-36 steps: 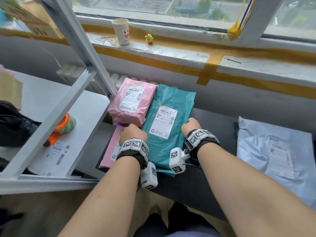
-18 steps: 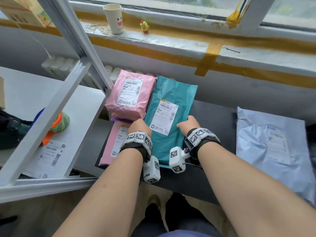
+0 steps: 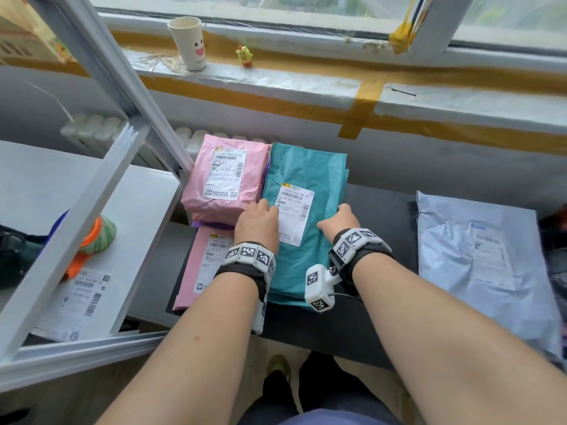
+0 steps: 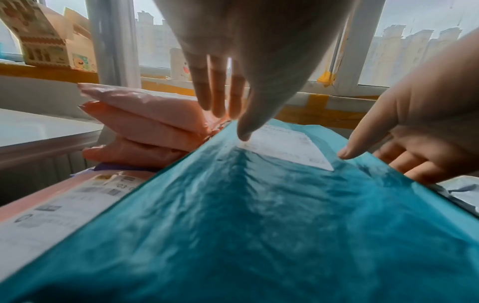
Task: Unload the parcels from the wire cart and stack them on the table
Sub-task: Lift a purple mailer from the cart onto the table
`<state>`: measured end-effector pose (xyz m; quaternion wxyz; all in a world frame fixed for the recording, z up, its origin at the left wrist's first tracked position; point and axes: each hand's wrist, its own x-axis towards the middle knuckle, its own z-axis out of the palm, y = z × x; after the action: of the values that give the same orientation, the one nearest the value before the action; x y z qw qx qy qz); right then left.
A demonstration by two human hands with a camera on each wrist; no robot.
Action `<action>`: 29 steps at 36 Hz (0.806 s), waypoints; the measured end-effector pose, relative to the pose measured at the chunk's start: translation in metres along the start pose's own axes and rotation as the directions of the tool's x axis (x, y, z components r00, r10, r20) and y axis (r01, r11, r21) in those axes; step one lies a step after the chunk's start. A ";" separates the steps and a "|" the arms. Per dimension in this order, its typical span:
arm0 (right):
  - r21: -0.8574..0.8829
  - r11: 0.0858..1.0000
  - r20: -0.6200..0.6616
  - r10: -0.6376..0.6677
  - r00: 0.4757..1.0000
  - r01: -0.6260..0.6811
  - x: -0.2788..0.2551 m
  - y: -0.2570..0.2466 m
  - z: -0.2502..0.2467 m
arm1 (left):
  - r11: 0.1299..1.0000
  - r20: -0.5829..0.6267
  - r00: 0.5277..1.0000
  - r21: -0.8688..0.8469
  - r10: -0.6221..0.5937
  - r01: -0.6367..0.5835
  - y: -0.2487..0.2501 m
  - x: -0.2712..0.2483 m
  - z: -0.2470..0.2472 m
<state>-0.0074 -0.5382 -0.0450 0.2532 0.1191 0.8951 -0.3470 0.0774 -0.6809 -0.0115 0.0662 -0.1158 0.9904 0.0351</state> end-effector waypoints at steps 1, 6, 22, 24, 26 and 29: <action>-0.007 1.000 0.005 -0.001 1.000 0.001 0.000 -0.001 0.000 | 0.999 0.022 1.000 -0.034 0.021 -0.020 0.000 0.002 0.002; -0.034 0.994 -0.058 -0.105 0.993 0.103 0.004 -0.001 0.001 | 0.990 0.165 0.985 -0.137 0.060 -0.037 0.005 0.010 0.010; -0.118 0.979 0.079 -0.156 0.985 0.164 0.026 -0.004 0.014 | 0.984 0.287 0.958 -0.175 0.012 0.040 0.000 0.024 0.025; -0.118 0.980 0.088 -0.148 0.985 0.158 0.026 -0.005 0.011 | 0.983 0.282 0.959 -0.177 0.014 0.037 -0.001 0.023 0.026; -0.110 0.982 0.094 -0.146 0.985 0.156 0.025 -0.007 0.008 | 0.984 0.271 0.962 -0.174 0.021 0.028 -0.001 0.023 0.024; -0.087 0.984 0.099 -0.148 0.984 0.157 0.020 -0.009 0.005 | 0.987 0.258 0.966 -0.161 0.021 0.022 -0.001 0.022 0.019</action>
<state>-0.0263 -0.5469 -0.0540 0.2721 0.0218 0.9044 -0.3279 0.0586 -0.6849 -0.0331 0.1853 -0.1155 0.9671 0.1308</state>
